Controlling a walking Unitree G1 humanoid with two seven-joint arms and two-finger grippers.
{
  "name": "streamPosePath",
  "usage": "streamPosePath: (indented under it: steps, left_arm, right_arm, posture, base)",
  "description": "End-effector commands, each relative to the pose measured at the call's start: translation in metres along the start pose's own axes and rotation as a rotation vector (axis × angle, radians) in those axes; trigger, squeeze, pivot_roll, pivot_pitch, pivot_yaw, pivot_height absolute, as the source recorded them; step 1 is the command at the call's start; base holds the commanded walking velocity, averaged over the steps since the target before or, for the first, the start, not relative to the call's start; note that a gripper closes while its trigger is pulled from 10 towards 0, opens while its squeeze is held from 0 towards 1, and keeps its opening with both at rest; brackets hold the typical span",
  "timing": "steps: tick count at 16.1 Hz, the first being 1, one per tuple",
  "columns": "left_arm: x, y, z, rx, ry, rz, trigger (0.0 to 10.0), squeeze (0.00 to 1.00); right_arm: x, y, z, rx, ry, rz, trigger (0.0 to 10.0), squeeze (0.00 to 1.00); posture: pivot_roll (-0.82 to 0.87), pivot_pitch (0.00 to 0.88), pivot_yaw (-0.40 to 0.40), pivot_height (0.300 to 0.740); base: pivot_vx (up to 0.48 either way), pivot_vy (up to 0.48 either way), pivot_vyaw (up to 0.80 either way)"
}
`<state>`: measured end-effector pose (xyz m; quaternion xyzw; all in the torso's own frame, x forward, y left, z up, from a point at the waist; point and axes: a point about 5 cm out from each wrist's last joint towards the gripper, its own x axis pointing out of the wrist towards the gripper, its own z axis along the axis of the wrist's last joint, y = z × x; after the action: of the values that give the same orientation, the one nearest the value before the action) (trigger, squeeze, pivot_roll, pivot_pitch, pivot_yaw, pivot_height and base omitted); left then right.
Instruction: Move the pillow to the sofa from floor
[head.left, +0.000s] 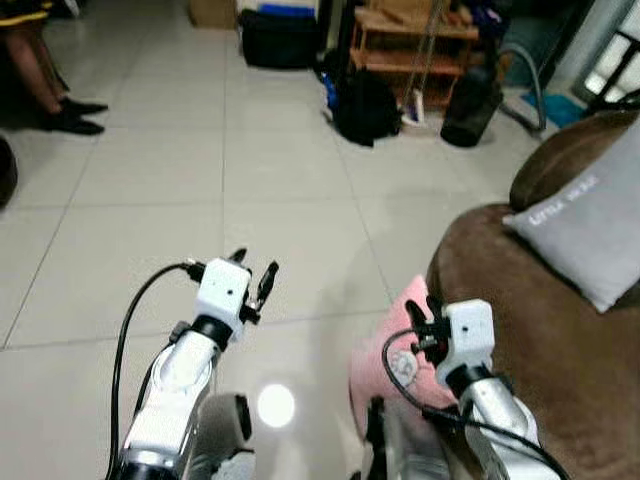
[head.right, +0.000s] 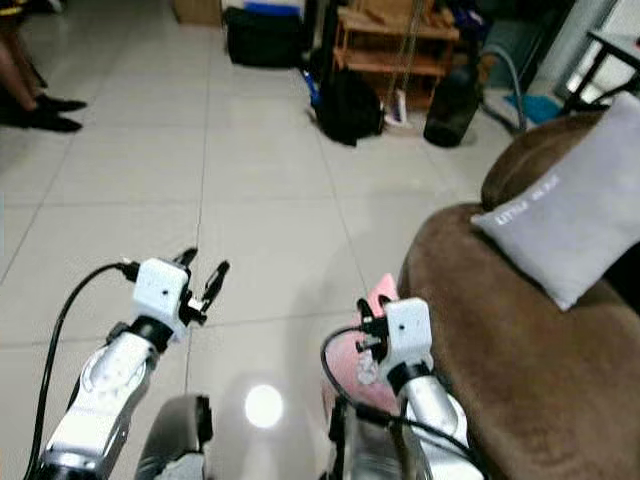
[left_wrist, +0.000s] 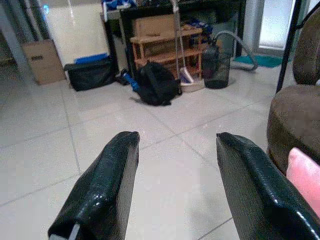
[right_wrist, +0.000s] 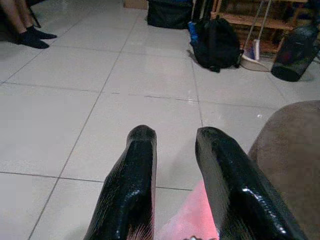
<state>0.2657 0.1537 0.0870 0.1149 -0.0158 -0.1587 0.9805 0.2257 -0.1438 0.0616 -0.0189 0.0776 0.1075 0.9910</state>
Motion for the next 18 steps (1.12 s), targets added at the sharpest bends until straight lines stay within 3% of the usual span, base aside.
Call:
streamPosePath:
  steps: [1,8,14,16,17,18]
  left_arm:
    - [0.004,0.001,0.004,0.011,-0.015,0.002,10.0,0.0]
    - [0.008,0.002,0.004,0.018,-0.017,-0.001,10.0,0.0]
    - [0.018,0.003,0.006,0.031,-0.01,-0.041,10.0,0.0]
    - [0.023,0.002,0.011,0.042,-0.029,-0.073,10.0,0.0]
    - [0.024,0.001,0.012,0.043,-0.031,-0.091,10.0,0.0]
    - [0.024,0.001,0.014,0.047,-0.036,-0.112,10.0,0.0]
  right_arm:
    - [0.001,-0.007,0.0,0.007,0.007,-0.035,10.0,0.0]
    - [0.004,-0.01,0.001,0.033,-0.013,-0.078,10.0,0.0]
    - [0.022,-0.013,0.005,0.065,-0.002,-0.126,10.0,0.0]
    - [0.034,-0.023,0.0,0.112,0.032,-0.208,10.0,0.0]
    - [0.038,-0.027,-0.005,0.144,0.063,-0.238,10.0,1.0]
    - [0.042,-0.032,-0.008,0.157,0.083,-0.272,10.0,1.0]
  posture:
    - [0.05,0.039,-0.076,0.57]
    - [0.05,0.053,-0.079,0.505]
    - [0.06,0.116,-0.068,0.505]
    - [0.06,0.141,-0.064,0.505]
    - [0.07,0.17,-0.055,0.505]
    - [0.07,0.182,-0.05,0.505]
  base:
    - [0.0,0.0,0.0]
    - [0.0,0.0,0.0]
    - [0.0,0.0,0.0]
    - [0.0,0.0,0.0]
    - [0.0,0.0,0.0]
    - [0.0,0.0,0.0]
